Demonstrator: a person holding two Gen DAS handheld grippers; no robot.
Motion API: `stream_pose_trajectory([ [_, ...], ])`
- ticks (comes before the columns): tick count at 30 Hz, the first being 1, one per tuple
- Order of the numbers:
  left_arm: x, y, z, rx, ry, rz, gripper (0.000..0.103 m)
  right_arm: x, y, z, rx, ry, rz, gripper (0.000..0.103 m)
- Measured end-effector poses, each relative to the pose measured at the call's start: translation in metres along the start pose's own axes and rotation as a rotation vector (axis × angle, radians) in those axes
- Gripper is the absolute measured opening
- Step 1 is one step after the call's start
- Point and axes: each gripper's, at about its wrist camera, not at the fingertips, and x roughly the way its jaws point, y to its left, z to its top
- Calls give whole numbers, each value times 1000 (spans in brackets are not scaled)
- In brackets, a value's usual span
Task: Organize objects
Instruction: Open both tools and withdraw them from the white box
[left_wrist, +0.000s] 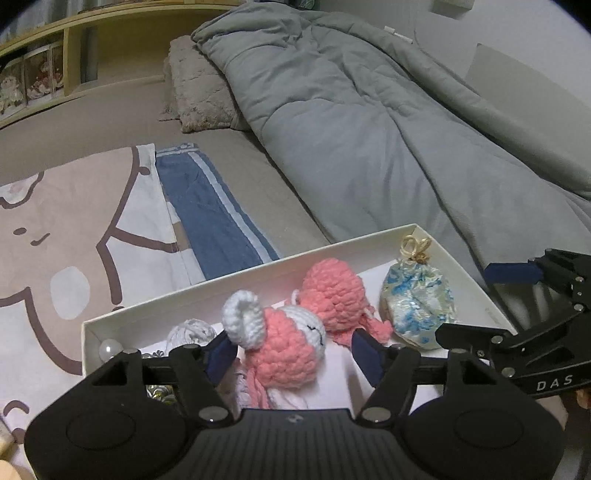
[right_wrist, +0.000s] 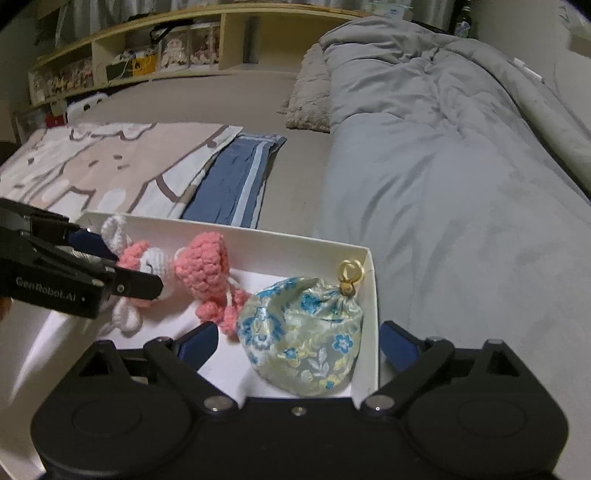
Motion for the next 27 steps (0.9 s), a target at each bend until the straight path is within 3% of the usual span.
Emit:
stream_pose_trajectory([
  [9,-40,-9,0,-5,0,-11,70,-45,6,0,117,-54,52,95],
  [27,-147,-17,-26,8,-52,-4,90,-125,43,-21,210,-87,3,95],
])
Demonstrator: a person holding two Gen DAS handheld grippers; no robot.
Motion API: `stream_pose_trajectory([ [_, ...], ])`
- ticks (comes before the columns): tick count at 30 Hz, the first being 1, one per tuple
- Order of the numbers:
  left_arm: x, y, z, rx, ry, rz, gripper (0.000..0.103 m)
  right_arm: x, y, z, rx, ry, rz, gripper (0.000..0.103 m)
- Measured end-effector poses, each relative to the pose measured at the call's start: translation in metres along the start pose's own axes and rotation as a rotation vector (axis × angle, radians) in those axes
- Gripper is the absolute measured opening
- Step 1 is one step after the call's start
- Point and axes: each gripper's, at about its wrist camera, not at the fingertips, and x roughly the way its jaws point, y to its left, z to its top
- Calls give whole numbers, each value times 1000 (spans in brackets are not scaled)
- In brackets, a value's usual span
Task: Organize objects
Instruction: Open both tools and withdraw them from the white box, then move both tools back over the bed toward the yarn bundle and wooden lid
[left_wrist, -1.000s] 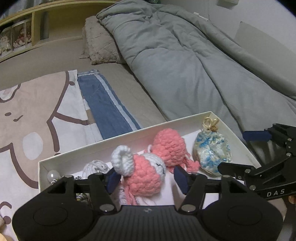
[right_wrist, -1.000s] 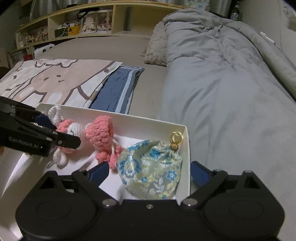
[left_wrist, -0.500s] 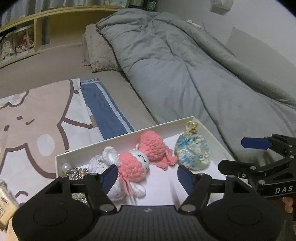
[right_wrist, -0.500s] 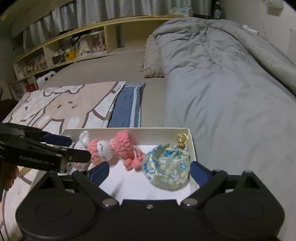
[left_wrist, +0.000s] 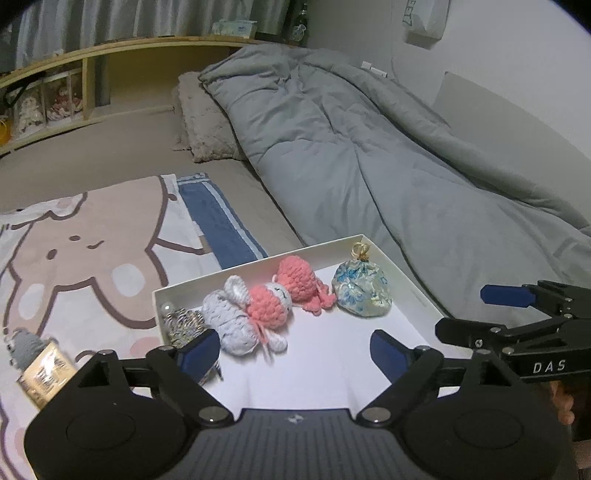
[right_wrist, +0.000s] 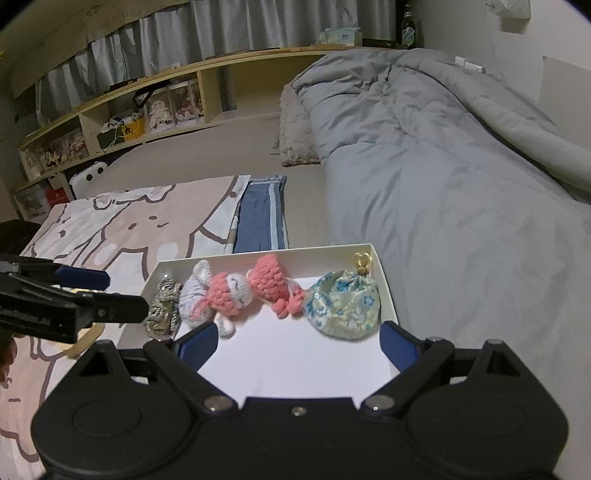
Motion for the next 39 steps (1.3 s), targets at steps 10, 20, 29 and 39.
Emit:
stream_pose_trajectory([
  [10,-42,9,-23,-20,-33,31,103,-40,18,-12,43,-51,-18,103],
  [20,-65,18,-40,-39,-59,37,103,-51,34,-20,67,-47,-35,103],
  [29,-86,38,-50,-58,-93,68,103,-53,50,-24,65,-97,-40,103],
  [39,-115,89,-61,-91,-133,188,103,-34,86,-14,45,-124,-46,103],
])
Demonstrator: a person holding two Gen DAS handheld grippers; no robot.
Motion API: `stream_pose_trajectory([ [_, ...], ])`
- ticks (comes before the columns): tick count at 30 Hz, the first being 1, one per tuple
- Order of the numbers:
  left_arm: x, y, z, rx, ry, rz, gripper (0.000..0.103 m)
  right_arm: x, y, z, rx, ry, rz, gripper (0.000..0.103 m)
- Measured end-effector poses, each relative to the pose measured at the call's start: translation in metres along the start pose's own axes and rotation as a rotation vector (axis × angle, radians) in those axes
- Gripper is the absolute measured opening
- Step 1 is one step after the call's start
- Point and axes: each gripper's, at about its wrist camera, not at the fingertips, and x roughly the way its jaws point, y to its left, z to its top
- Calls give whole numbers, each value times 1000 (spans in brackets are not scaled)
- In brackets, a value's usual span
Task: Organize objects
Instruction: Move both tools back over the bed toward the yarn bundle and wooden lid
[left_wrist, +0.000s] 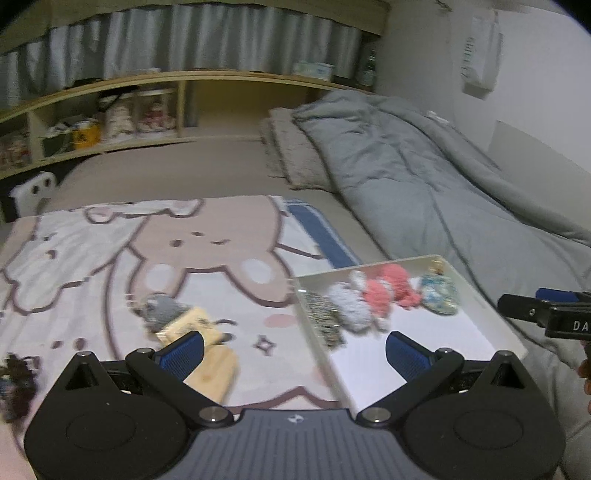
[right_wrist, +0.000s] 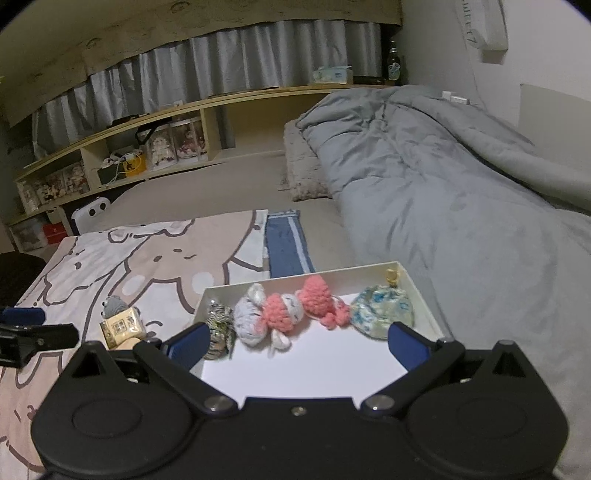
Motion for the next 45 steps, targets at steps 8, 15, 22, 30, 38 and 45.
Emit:
stream_pose_trajectory([
  [8,-19,55,0,-58,-23,117,103,25,47,4,-30,-5,69,103],
  [15,-33,101,-1,-72,-45,223,103,44,94,6,-61,-11,152,103],
  [22,-44,142,-10,-146,-66,297,103,68,131,3,-66,-2,221,103],
  [30,-43,173,-25,-127,-52,367,103,97,165,-7,-65,18,322,103],
  [38,-37,203,-32,-125,-57,404,103,142,188,-26,-146,71,396,103],
  [45,-26,243,-32,-248,-54,347,103,178,204,-40,-220,139,451,103],
])
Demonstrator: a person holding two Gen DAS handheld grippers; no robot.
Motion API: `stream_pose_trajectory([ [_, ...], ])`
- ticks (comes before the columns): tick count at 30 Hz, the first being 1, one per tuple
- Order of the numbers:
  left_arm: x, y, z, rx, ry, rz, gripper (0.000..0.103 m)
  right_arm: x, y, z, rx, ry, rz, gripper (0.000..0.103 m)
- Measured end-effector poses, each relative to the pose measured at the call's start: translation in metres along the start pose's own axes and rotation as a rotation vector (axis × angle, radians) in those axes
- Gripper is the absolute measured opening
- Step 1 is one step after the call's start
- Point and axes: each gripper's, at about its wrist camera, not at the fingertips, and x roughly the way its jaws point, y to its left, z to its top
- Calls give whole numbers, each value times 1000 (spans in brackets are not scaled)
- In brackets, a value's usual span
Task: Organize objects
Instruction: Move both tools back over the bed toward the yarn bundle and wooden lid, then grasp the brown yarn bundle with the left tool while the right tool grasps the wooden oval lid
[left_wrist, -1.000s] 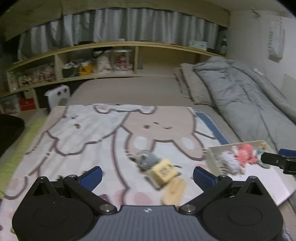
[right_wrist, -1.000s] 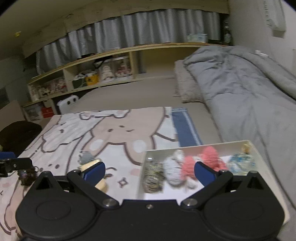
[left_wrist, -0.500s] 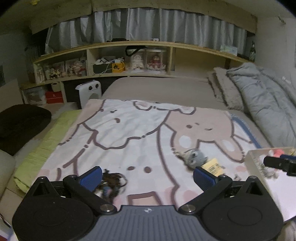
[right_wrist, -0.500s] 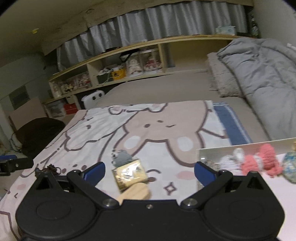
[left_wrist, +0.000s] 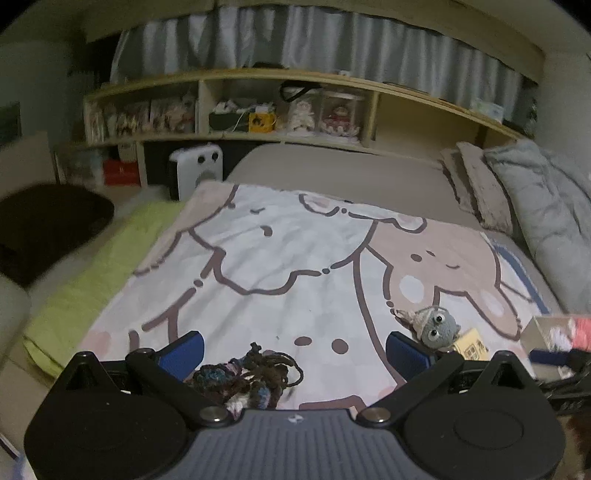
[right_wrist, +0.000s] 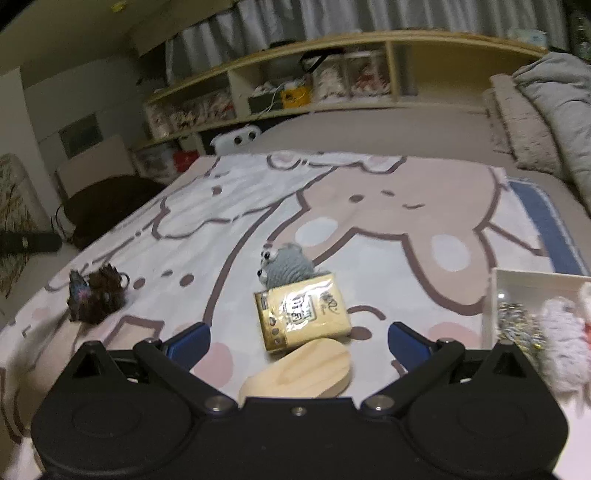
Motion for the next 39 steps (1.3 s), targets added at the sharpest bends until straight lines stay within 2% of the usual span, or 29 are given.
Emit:
stream_pose_trajectory([
  [4,16,15,0,-55,41,-41,103,19,-4,0,-1,34,2,103],
  [10,39,32,-4,-111,86,-35,102,46,-13,-1,60,97,68,103],
  [13,48,38,-7,-135,112,-42,101,54,-11,-3,31,109,99,103],
  [15,52,40,-9,-135,126,-39,98,56,-10,-6,17,136,156,103],
  [19,56,42,-10,-128,150,-41,93,49,-2,-12,-75,179,193,103],
  [24,59,41,-12,-103,190,-46,86,36,7,-20,-132,250,257,103],
  [27,58,38,-14,-64,219,-50,81,31,17,-28,-178,280,256,103],
  [30,59,32,-16,9,257,-32,72,30,25,-31,-179,299,211,103],
  [37,65,23,-24,138,288,49,69,36,32,-30,2,300,80,103],
  [39,67,23,-25,145,296,64,68,37,33,-29,47,308,46,103],
])
